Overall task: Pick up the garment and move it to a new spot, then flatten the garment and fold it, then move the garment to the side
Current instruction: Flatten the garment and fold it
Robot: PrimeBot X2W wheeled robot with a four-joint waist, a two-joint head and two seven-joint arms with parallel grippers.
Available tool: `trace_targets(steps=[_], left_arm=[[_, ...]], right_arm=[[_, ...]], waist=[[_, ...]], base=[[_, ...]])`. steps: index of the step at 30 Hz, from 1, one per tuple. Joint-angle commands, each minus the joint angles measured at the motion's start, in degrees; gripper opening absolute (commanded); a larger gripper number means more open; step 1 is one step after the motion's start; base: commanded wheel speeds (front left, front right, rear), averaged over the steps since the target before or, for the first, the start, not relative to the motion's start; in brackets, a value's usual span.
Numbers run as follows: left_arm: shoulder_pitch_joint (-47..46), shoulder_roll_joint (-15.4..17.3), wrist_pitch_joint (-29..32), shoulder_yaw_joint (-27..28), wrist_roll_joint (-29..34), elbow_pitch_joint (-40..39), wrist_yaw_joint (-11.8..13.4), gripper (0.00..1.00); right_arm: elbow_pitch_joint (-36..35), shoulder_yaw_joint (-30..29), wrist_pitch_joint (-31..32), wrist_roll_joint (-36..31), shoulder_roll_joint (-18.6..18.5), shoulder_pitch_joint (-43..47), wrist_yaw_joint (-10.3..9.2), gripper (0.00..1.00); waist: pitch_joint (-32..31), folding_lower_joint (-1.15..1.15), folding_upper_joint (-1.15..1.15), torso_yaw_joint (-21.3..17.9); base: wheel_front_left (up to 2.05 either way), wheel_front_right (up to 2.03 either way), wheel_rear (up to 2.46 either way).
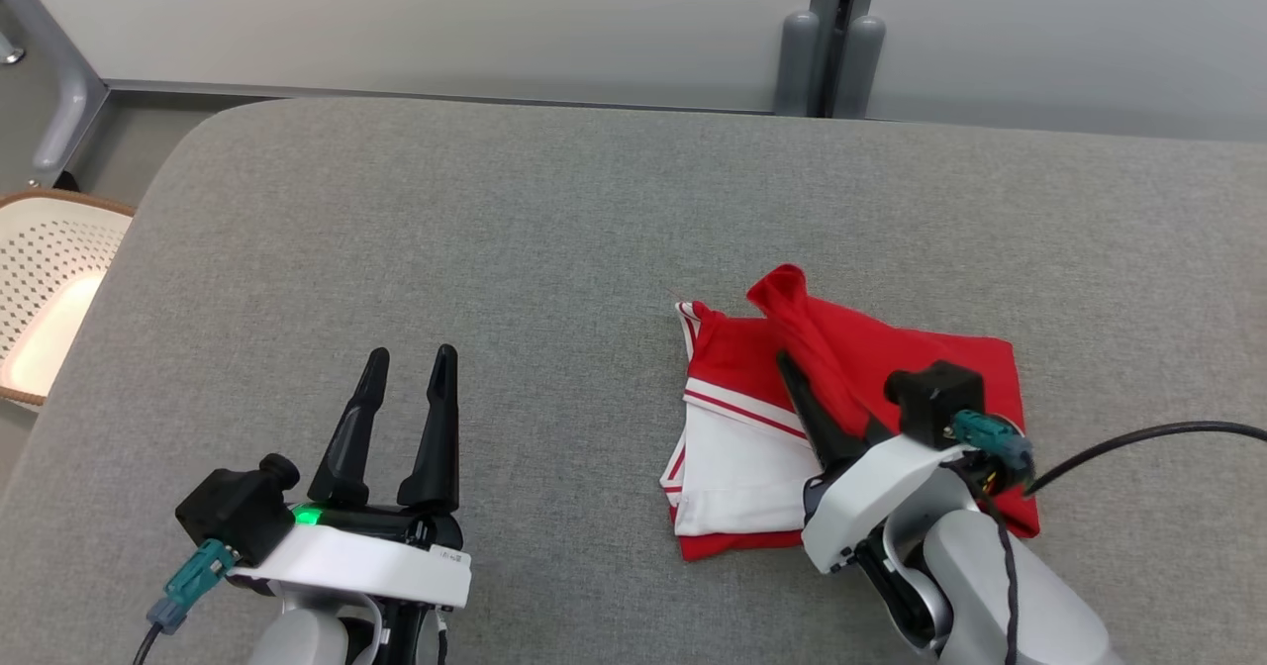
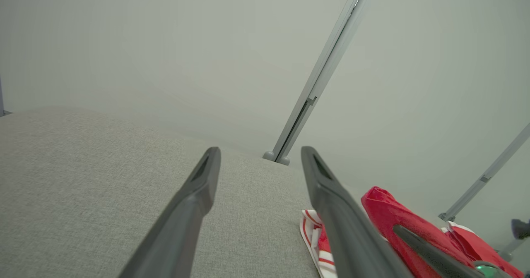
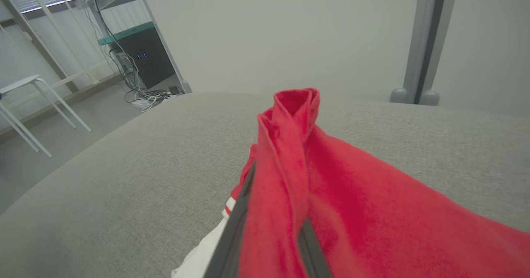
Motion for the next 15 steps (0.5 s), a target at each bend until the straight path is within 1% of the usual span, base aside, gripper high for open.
trace_targets(steps=[1,2,5,6,7,11,15], left_arm=[[-0.2,0.2,-0.1,0.2,-0.1,0.1,-0.1,1.00],[-0.3,0.2,-0.1,0.2,-0.3,0.2,-0.1,1.00],[-0.3,0.2,-0.1,0.2,-0.6,0.2,-0.1,1.00],[-0.3,0.2,-0.1,0.2,-0.6,0.3,-0.1,1.00],[-0.3,0.2,-0.1,0.2,-0.7,0.3,-0.1,1.00],[-0.4,0.2,-0.1,0.1,-1.1,0.6,-0.1,1.00],[-0.6,0.2,-0.1,-0.7,-1.7,0.8,-0.1,1.00]], right_arm=[[1.2,0.5,0.1,-0.4,0.3,-0.5,0.00,0.00],[4.0,1.5,-0.5,-1.7,0.8,-1.2,0.00,0.00],[7.9,2.9,-1.3,-2.4,2.1,-1.9,0.00,0.00],[8.8,3.2,-1.7,-2.7,2.4,-2.2,0.00,0.34],[9.7,3.3,-2.1,-2.5,2.6,-2.4,0.00,1.00],[11.2,7.1,-3.0,-0.3,3.1,-2.5,0.00,1.00],[9.9,12.4,-2.9,4.2,3.1,-1.9,0.00,1.00]], waist=[[0.4,0.00,0.00,0.7],[0.8,0.00,0.00,1.4],[1.3,0.00,0.00,2.2],[1.4,0.00,0.00,2.4],[1.5,0.00,0.00,2.6],[1.8,0.00,0.00,3.1],[2.0,0.00,0.00,3.4]], base=[[0.00,0.00,0.00],[0.00,0.00,0.00],[0.00,0.00,0.00],[0.00,0.00,0.00],[0.00,0.00,0.00],[0.00,0.00,0.00],[0.00,0.00,0.00]])
